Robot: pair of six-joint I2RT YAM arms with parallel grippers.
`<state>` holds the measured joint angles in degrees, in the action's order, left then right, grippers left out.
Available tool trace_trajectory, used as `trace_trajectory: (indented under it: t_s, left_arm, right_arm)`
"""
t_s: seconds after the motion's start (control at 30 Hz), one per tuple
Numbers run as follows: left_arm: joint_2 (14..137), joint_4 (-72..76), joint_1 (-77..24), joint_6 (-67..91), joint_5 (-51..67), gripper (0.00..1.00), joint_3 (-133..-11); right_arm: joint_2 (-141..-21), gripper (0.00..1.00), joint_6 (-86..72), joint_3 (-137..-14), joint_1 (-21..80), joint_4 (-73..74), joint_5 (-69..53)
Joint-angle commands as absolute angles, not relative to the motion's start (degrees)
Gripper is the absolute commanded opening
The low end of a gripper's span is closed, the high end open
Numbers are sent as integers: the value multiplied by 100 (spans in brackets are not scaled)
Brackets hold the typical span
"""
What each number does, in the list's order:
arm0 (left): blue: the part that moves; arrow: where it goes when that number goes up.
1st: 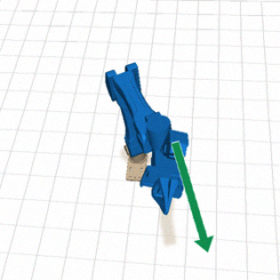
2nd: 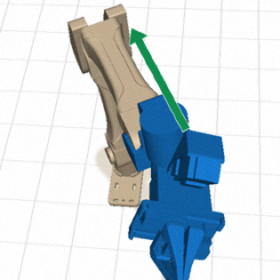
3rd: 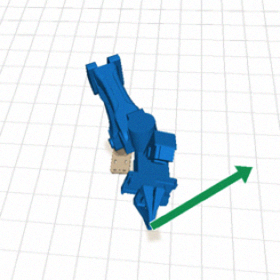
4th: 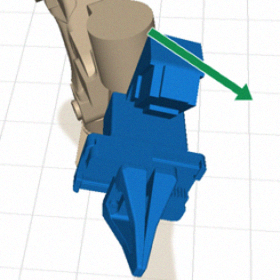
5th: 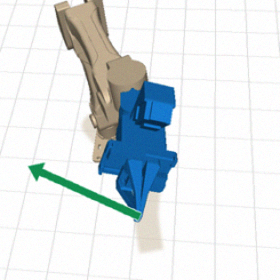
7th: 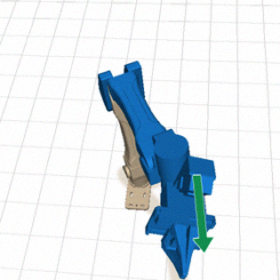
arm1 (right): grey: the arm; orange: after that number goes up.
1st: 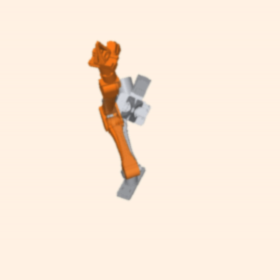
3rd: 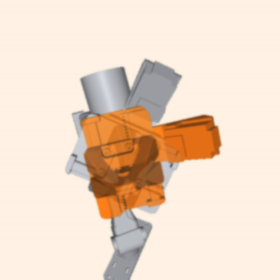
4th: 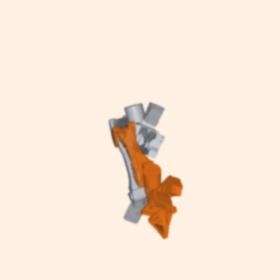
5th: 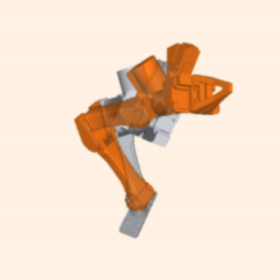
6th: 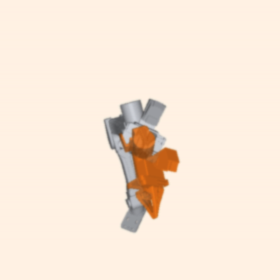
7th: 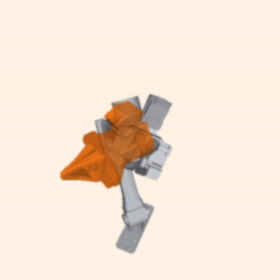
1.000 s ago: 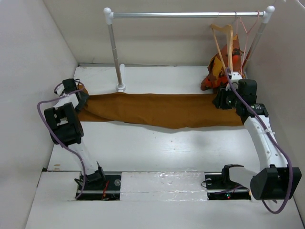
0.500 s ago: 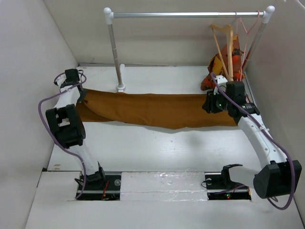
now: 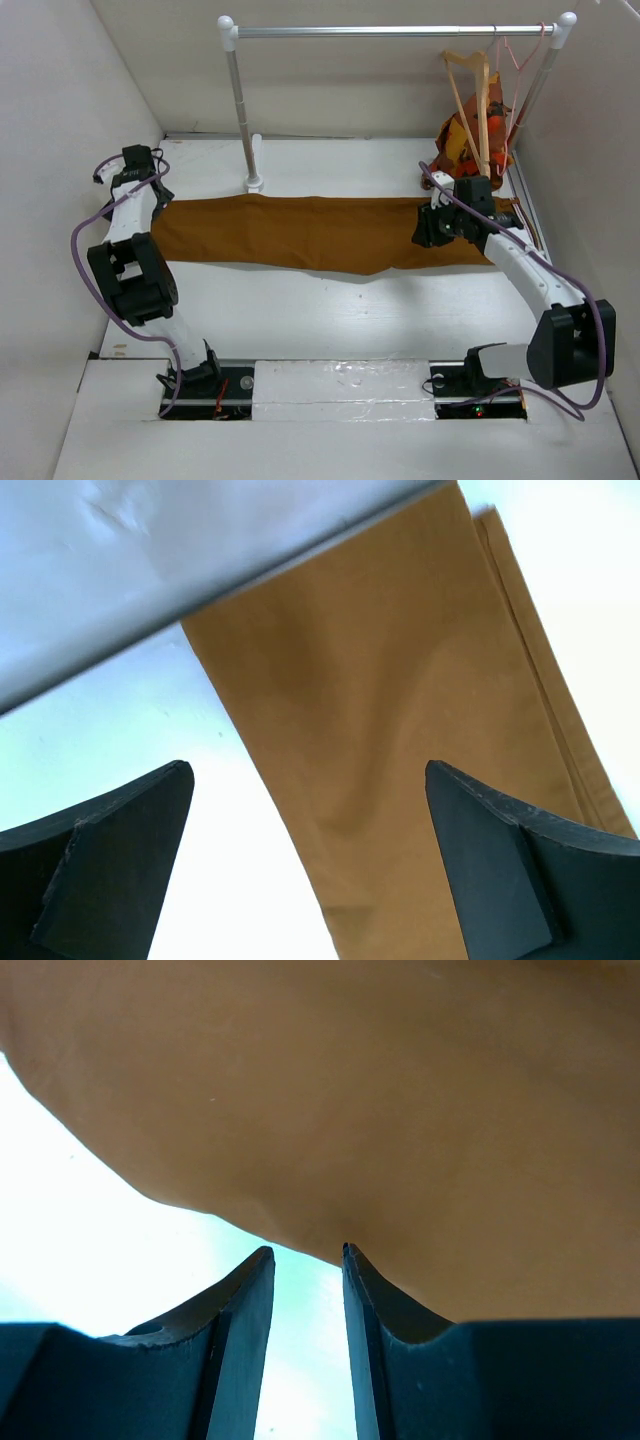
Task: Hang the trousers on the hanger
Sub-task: Fold the trousers at the center of the board.
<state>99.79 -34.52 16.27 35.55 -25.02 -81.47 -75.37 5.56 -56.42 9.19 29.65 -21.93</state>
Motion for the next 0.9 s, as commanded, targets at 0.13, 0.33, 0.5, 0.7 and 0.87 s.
trace_trajectory:
  t_s: [0.13, 0.33, 0.5, 0.7, 0.87]
  left_arm:
    - [9352, -2725, 1285, 3138, -2365, 99, -7507]
    - [9273, -2347, -270, 3129, -2057, 34, -7435]
    - [9430, -1997, -800, 3287, -1409, 29, -7191]
    - [9913, -1460, -800, 3410, -1142, 30, -6680]
    - [10607, -1573, -607, 3533, -1204, 30, -6978]
  right_arm:
    - [-7093, 3, 554, -5801, 1002, 2979, -2101]
    - [-6461, 0, -200, -5169, 125, 3032, -1810]
    - [-6398, 60, -325, -4624, -1167, 3128, -2232]
    - [-6609, 74, -430, -3991, -2310, 2770, -2259]
    - [-7118, 77, -983, -3509, -2654, 1682, -2302]
